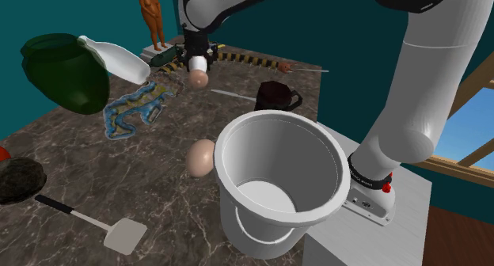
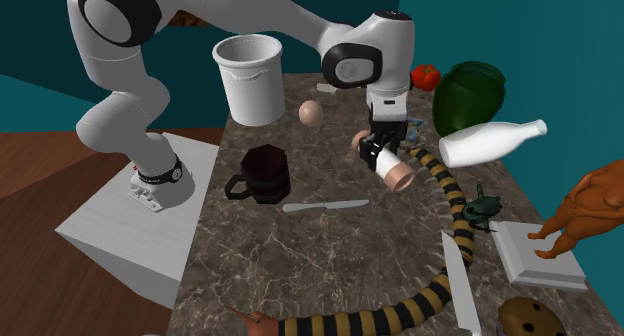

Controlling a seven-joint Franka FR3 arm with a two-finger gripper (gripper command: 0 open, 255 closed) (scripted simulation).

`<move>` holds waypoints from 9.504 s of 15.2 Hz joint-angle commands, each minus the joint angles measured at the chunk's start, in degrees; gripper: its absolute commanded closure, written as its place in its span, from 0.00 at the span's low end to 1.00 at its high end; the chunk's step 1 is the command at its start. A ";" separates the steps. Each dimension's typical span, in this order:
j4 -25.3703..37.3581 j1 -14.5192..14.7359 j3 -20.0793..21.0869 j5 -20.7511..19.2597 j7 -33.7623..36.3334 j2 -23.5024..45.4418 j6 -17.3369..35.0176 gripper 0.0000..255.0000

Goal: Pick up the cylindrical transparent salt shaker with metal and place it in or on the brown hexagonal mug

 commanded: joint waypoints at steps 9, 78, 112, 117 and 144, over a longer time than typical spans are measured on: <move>4.97 0.00 0.33 0.99 -1.20 -2.02 -6.90 1.00; -34.76 -16.36 -8.98 10.37 8.01 -23.32 5.32 0.00; -40.37 -15.96 -2.58 1.13 36.24 -21.91 20.69 0.00; -40.59 -16.24 -2.61 0.26 36.85 -20.11 22.67 0.00; -32.19 -17.43 -3.78 4.36 37.06 -9.76 35.77 0.00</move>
